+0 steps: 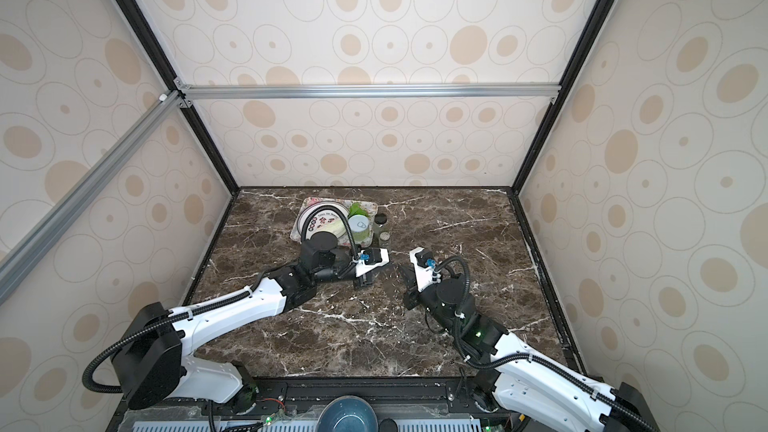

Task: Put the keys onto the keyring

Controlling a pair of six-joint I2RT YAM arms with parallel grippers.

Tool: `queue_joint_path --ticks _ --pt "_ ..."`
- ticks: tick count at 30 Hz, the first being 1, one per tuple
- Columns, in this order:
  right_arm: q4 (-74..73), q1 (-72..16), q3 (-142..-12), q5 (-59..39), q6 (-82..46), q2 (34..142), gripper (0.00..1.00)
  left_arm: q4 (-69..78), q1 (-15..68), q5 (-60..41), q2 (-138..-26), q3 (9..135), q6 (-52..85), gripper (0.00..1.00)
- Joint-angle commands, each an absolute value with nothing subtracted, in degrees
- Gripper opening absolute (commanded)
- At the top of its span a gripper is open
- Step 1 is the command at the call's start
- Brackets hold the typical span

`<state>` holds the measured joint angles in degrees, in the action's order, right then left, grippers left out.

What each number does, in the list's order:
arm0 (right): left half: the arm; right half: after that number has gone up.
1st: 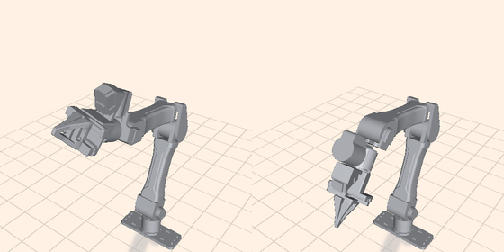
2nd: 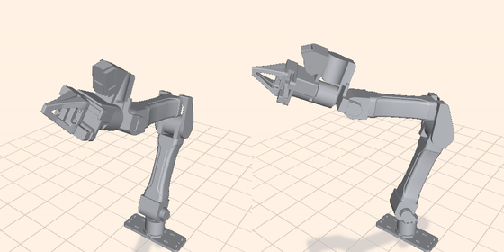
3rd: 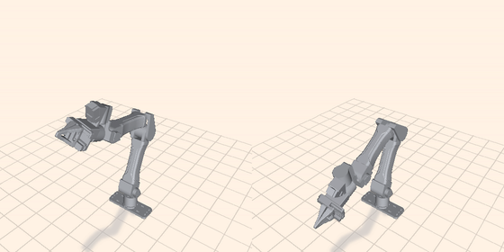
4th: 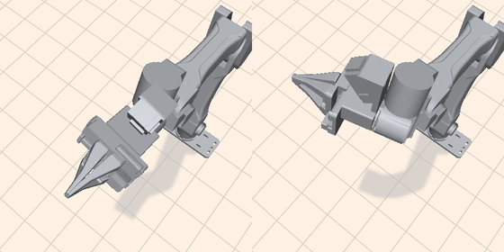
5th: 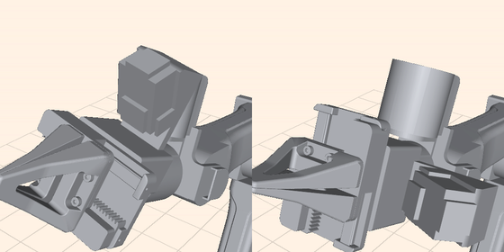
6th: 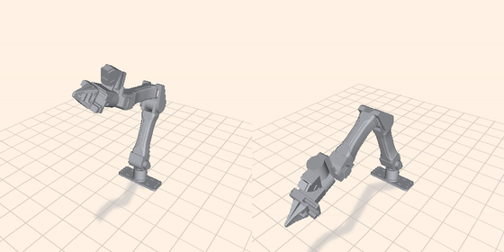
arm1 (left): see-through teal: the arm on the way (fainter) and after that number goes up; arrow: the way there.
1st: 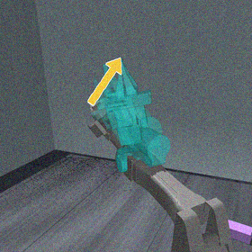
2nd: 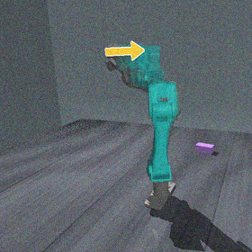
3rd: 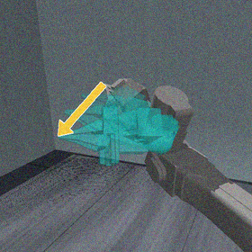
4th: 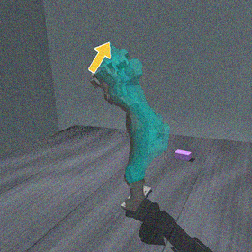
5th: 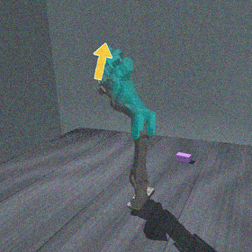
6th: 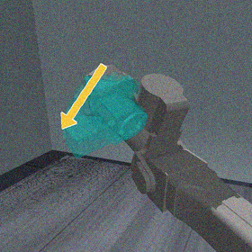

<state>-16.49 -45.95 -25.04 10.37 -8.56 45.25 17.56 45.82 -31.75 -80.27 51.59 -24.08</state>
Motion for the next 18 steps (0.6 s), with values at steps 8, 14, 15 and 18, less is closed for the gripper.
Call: queue_joint_path --ticks 8,14,15,18 --pt "-15.0 -45.1 -23.9 13.9 -7.9 45.9 0.00 20.9 46.6 -33.3 -77.4 52.0 -23.9 0.00" --pt "-14.4 -45.1 -24.0 13.5 -7.2 46.3 0.06 20.6 46.5 -32.9 -76.9 51.7 -24.3 0.00" --pt "-14.3 -45.1 -24.0 13.6 -7.2 46.3 0.08 20.6 46.5 -32.6 -76.9 51.6 -24.4 0.00" --pt "-14.1 -45.0 -23.9 13.8 -6.9 46.0 0.15 21.2 46.6 -32.0 -76.8 51.3 -24.4 0.00"
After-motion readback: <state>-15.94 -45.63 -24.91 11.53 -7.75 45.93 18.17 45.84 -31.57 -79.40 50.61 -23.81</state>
